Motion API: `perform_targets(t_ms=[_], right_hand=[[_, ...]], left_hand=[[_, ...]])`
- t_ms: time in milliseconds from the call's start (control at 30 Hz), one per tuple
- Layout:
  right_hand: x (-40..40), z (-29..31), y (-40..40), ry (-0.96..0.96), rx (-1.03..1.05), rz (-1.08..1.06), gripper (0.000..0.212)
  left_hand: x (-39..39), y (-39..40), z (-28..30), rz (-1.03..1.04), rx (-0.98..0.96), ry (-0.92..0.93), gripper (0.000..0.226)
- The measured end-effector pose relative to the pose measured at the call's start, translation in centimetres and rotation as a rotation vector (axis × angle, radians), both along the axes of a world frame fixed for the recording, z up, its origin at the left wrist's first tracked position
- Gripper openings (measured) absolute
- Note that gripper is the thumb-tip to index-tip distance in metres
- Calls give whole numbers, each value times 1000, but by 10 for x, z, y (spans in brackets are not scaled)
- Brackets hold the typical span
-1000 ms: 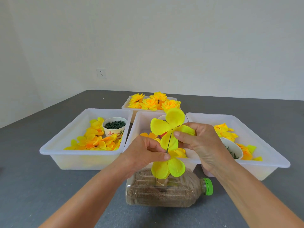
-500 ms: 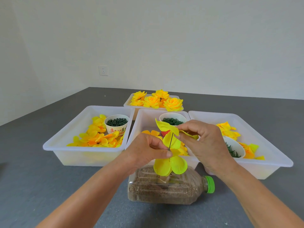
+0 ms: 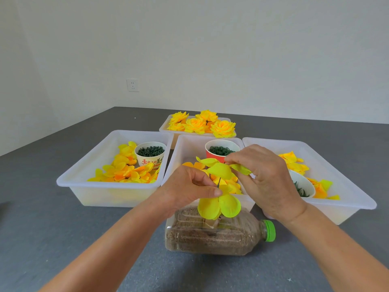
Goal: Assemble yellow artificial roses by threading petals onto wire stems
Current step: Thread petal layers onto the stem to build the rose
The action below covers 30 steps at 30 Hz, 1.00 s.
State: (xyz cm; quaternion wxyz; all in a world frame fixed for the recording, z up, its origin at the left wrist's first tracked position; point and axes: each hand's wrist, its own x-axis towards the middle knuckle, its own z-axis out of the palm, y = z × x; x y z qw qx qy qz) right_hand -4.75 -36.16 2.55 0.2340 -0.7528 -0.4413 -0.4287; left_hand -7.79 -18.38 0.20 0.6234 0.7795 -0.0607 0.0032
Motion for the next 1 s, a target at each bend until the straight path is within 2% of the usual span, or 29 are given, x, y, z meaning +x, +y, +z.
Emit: perform_targets(t_ms=[233, 400, 533, 633, 767, 1000], right_hand=[[3, -2, 0, -71, -76, 11, 12], [2, -1, 2, -96, -182, 25, 24], [-1, -2, 1, -90, -216, 46, 28], [-2, -3, 0, -87, -226, 67, 22], [0, -7, 0, -33, -258, 106, 26], [1, -12, 0, -11, -257, 69, 26]], left_hand=[[1, 1, -2, -7, -2, -9, 29], [0, 1, 0, -36, -6, -71, 11], [-3, 1, 2, -55, -19, -92, 26], [-5, 5, 0, -80, -38, -60, 23], [-4, 8, -3, -55, -53, -41, 18], [-6, 7, -5, -66, -68, -86, 20]])
